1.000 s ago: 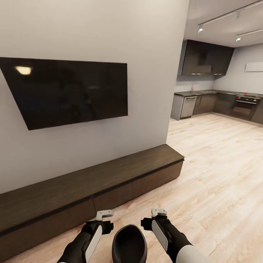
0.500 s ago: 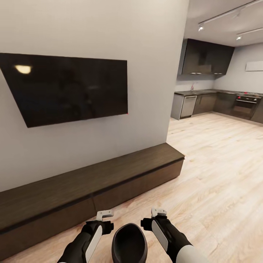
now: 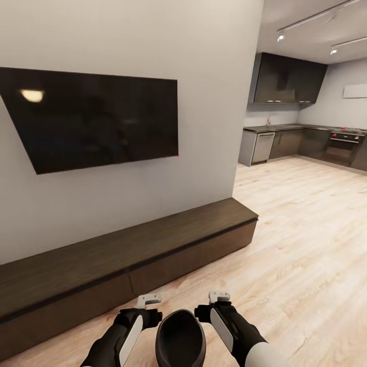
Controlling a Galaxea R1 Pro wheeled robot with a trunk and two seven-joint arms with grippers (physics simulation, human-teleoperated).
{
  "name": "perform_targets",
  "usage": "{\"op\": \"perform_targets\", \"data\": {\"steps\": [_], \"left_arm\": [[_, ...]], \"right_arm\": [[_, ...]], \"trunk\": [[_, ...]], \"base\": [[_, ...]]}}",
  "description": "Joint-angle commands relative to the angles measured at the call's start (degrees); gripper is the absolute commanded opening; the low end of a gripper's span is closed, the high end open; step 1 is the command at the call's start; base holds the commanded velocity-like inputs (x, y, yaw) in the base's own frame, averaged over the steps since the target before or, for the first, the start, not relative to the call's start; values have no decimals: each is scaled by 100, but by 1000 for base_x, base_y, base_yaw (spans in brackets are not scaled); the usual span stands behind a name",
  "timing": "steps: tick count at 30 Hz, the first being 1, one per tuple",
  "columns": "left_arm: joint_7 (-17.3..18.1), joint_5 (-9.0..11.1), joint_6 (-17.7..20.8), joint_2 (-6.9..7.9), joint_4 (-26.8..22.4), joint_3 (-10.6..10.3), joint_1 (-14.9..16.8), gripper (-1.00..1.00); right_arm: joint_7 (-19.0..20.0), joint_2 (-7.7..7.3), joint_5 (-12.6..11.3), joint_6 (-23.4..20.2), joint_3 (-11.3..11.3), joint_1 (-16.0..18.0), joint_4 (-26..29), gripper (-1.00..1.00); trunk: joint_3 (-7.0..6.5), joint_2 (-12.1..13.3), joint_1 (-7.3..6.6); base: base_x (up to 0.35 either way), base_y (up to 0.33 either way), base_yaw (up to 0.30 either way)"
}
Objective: Place each of the two pumpkins and all three candles from the living room inside a cabinet in the living room (use any cabinet), then make sure every cabinet is closed, and position the cauldron so it is next to a table in the living room.
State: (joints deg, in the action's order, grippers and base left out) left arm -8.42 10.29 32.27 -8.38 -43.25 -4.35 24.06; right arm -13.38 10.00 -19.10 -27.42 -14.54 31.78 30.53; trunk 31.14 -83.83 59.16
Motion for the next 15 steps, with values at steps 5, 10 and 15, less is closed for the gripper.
{"op": "perform_targets", "data": {"steps": [5,10,15], "left_arm": [[198,35,23,10,30,-21,2,100],[247,28,17,12,48,-22,2,100],[248,19,13,12,48,-22,2,100]], "right_arm": [[-51,0,-57,-18,-87,3,10,100],[-51,0,-66,-18,-105,3,11,100],[-51,0,-67,-18,-109,3,13,100]], "trunk": [[96,-205,110],[186,-406,220],[276,-606,330]], "base": [[0,0,0],[0,0,0],[0,0,0]]}}
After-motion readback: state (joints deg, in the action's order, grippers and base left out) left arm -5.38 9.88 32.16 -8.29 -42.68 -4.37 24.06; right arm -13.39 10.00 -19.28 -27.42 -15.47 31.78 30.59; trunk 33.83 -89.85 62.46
